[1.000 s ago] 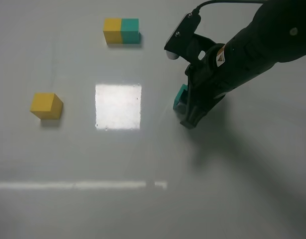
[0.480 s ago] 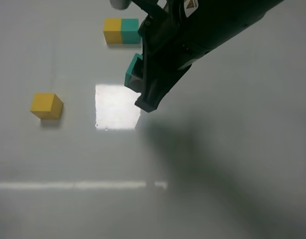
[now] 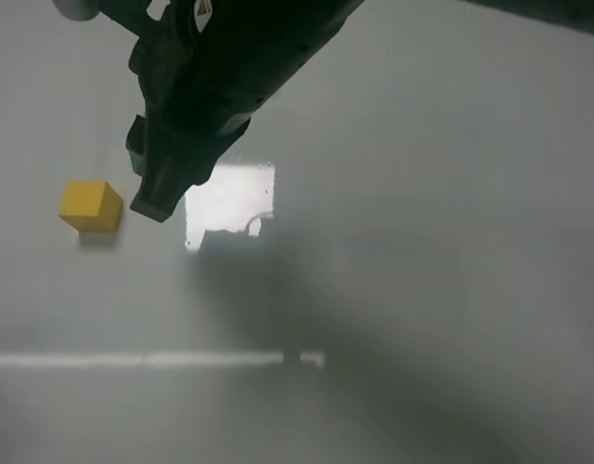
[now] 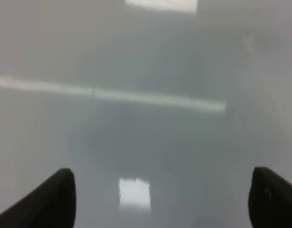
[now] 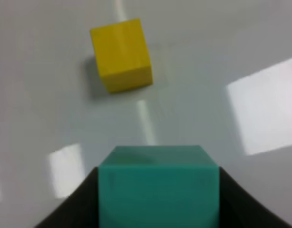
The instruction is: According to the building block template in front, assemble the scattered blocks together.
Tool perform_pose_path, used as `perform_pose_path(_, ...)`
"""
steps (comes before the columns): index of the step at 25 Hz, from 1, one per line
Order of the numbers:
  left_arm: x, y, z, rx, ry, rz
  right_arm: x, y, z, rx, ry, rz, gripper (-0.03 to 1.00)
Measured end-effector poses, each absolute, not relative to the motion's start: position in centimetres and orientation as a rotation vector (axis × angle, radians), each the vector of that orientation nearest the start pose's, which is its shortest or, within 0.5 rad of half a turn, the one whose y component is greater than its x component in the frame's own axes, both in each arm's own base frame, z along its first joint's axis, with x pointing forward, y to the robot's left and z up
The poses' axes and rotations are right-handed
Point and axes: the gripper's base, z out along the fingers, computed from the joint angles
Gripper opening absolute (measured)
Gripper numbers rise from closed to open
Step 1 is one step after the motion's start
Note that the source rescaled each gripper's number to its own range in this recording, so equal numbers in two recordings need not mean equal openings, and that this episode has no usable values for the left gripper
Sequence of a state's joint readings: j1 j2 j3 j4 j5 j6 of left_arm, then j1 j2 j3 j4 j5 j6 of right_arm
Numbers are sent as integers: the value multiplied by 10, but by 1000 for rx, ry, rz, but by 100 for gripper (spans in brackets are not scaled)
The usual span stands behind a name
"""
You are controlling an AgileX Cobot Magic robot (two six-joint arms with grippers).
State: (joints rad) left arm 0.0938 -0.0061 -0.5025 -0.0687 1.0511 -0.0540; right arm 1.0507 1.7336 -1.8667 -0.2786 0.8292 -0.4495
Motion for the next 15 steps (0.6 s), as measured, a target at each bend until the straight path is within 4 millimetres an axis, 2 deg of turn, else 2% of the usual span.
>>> perform_pose_path(8, -5, -6, 279, -146, 2019, -57, 229, 369, 406, -1580, 1477, 33, 0)
perform_pose_path(15, -5, -6, 279, -146, 2019, -57, 238, 387, 391, -1617, 1461, 29, 0)
